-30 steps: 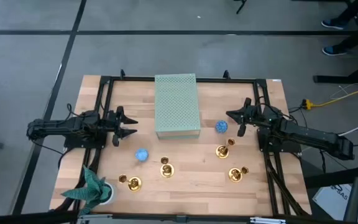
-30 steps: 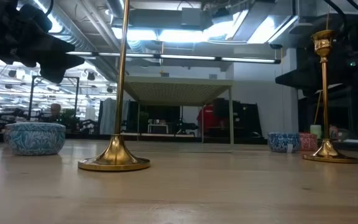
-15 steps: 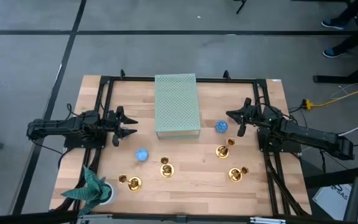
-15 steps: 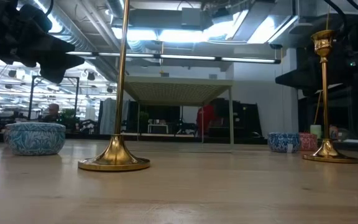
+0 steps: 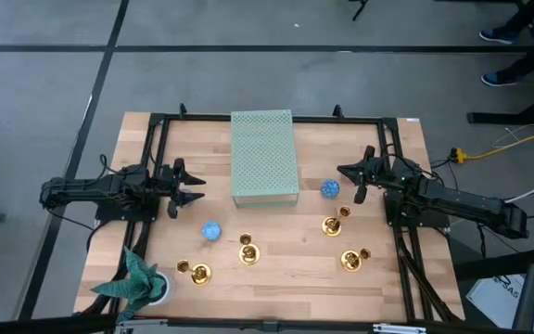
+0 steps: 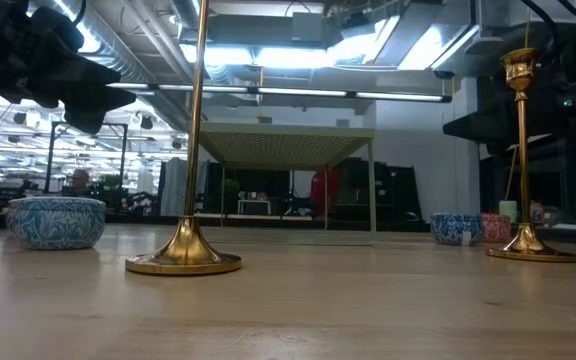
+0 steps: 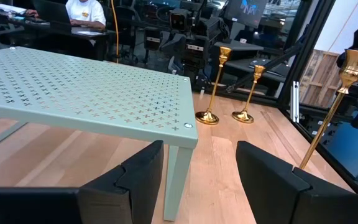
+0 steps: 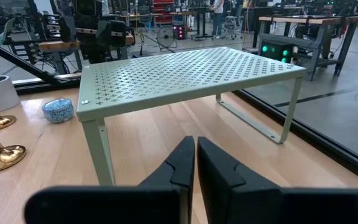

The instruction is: Pick & Place candle stick holders

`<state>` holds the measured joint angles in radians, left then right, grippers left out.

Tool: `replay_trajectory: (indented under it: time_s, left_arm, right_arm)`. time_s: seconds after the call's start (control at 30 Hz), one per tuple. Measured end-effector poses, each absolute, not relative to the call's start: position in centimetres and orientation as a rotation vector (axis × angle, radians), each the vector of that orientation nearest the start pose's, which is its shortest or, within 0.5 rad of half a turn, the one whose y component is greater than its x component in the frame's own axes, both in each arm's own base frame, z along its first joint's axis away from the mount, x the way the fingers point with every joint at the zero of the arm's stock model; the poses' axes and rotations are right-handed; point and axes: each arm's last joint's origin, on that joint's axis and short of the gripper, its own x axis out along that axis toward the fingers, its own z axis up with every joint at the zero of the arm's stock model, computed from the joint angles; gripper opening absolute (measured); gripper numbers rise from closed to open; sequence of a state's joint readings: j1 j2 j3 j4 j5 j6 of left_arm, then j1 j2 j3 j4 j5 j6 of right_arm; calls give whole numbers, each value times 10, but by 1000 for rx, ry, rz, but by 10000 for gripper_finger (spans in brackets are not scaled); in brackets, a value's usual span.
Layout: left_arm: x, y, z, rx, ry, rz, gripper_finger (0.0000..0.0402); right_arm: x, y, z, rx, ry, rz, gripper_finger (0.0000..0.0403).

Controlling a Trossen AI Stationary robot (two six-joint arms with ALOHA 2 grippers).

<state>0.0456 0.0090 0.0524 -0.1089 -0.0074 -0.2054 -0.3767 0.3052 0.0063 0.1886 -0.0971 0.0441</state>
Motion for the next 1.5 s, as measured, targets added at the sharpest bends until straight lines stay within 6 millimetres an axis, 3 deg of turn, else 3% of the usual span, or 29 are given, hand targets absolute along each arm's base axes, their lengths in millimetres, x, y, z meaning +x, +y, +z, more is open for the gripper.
replay_trajectory:
  time_s: [0.5, 0.6, 0.8, 1.07, 1.3, 1.5]
  left_arm:
    - [95, 5, 170, -206, 60, 60, 200]
    - [95, 5, 170, -206, 60, 60, 200]
    - [95, 5, 170, -207, 60, 60, 200]
    - [95, 5, 170, -207, 60, 60, 200]
    - [95, 5, 170, -207, 60, 60, 200]
    - [95, 5, 170, -206, 59, 60, 200]
  right_arm:
    - [110, -37, 157, 68, 101, -253, 23]
    - [110, -37, 165, 55, 45, -252, 23]
    - [111, -37, 215, 40, -21, -251, 23]
    - [123, -41, 281, 129, 377, -252, 23]
    - [175, -39, 328, 103, 494, -139, 23]
    - [221, -21, 344, 72, 537, -13, 23]
